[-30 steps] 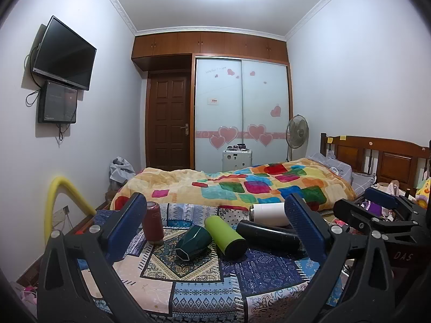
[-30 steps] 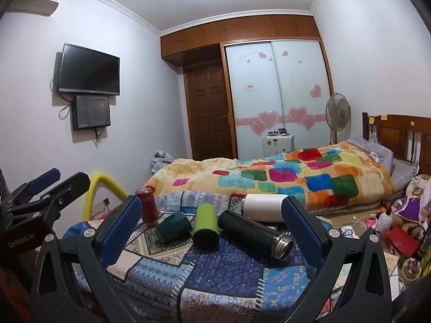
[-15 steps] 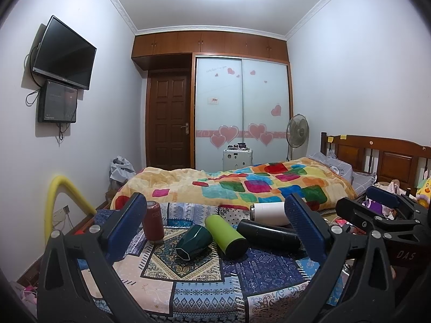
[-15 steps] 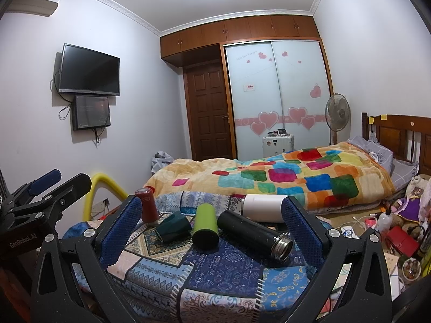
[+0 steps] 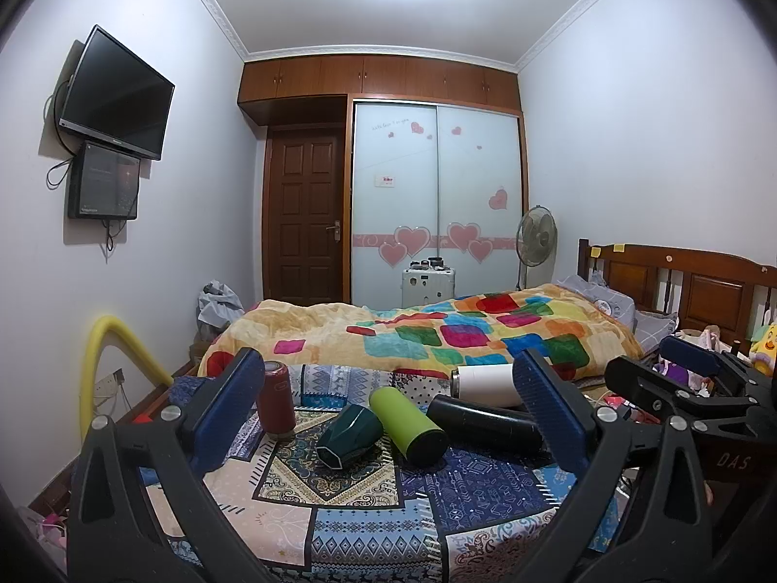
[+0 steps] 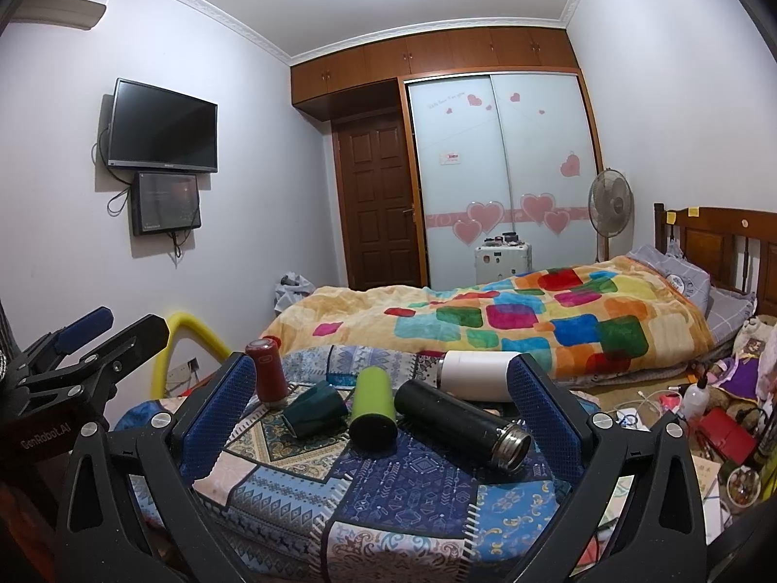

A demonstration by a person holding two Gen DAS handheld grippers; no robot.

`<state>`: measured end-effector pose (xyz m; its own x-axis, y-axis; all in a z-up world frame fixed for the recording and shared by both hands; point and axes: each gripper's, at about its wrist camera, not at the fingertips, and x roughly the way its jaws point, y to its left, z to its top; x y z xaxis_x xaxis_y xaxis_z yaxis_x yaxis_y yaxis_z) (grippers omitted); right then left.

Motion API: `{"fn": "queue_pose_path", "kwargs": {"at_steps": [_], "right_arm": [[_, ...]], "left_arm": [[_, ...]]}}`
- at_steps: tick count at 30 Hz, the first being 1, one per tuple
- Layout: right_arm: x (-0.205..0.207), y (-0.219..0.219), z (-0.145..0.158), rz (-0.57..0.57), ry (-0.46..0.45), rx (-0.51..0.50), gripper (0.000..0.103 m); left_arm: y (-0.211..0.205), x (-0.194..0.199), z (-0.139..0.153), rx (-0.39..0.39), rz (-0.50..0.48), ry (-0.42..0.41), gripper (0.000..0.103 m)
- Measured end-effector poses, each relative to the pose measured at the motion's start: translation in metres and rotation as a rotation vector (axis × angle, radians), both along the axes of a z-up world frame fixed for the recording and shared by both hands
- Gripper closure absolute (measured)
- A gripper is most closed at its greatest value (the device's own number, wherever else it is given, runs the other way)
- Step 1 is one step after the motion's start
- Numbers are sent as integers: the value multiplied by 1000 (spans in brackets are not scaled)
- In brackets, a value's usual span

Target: Flip cup upright

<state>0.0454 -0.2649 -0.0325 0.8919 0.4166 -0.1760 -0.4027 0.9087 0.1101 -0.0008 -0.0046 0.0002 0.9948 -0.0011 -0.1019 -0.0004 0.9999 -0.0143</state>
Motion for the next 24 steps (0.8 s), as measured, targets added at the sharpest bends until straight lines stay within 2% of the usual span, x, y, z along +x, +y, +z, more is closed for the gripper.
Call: {"fn": "queue_pose_path", "kwargs": {"at_steps": [24], "right_arm": [[0,5,0,9,4,1,0]], "left_arm": [[2,0,-3,-6,0,1,0]]}}
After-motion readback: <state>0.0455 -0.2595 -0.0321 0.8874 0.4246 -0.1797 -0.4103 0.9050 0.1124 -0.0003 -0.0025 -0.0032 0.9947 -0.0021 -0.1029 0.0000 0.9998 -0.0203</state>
